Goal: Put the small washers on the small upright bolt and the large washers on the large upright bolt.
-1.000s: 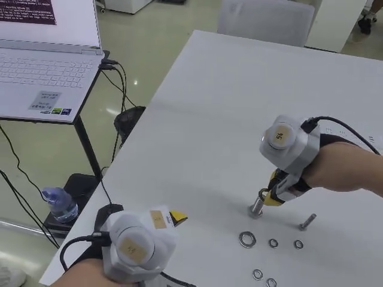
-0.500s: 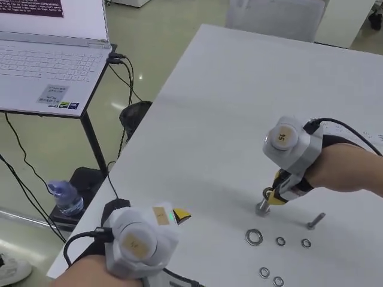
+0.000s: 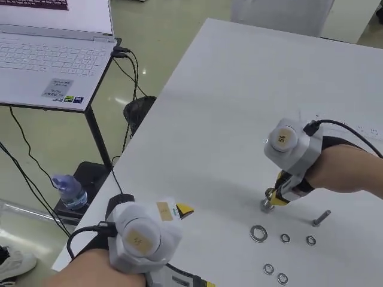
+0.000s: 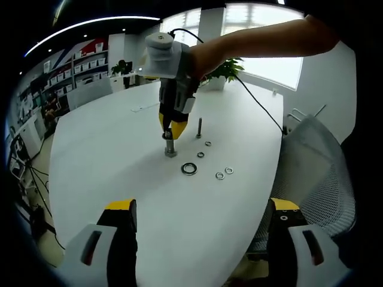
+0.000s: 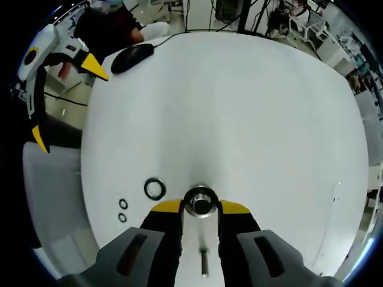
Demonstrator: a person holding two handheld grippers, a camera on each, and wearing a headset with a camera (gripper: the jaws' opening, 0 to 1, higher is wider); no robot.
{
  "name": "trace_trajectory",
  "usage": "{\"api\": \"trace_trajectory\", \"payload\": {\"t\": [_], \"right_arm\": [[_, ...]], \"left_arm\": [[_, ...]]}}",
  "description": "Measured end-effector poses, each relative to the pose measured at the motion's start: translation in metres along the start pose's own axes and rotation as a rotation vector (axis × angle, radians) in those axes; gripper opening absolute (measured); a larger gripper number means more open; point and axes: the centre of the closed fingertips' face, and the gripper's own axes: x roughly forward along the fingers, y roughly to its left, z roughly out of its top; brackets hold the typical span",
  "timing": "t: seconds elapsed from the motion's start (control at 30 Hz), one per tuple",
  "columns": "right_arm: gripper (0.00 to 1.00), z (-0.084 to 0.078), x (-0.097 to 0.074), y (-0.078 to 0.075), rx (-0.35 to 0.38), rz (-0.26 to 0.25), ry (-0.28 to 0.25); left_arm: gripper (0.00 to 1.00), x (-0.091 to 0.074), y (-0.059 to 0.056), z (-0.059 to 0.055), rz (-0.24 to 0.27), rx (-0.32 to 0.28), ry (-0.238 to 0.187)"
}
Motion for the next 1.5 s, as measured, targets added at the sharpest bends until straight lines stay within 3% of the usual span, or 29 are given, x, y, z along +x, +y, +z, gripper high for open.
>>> {"api": "trace_trajectory", "payload": {"t": [0.53,1.13,1.5], "right_arm": [[0.22,-0.003,0.016,0.007,0.026,0.008,0.015],[0.22,-0.007,0.03,0.002,0.037,0.005,0.019],[0.24,-0.006,0.033,0.0,0.038,0.004,0.013]], "left_arm": [[0.89,-0.002,0.0,-0.003,0.007,-0.004,0.009],[0.89,-0.003,-0.003,-0.007,0.006,-0.005,0.016],[0.87,-0.003,-0.004,-0.001,0.005,-0.015,0.003]]}}
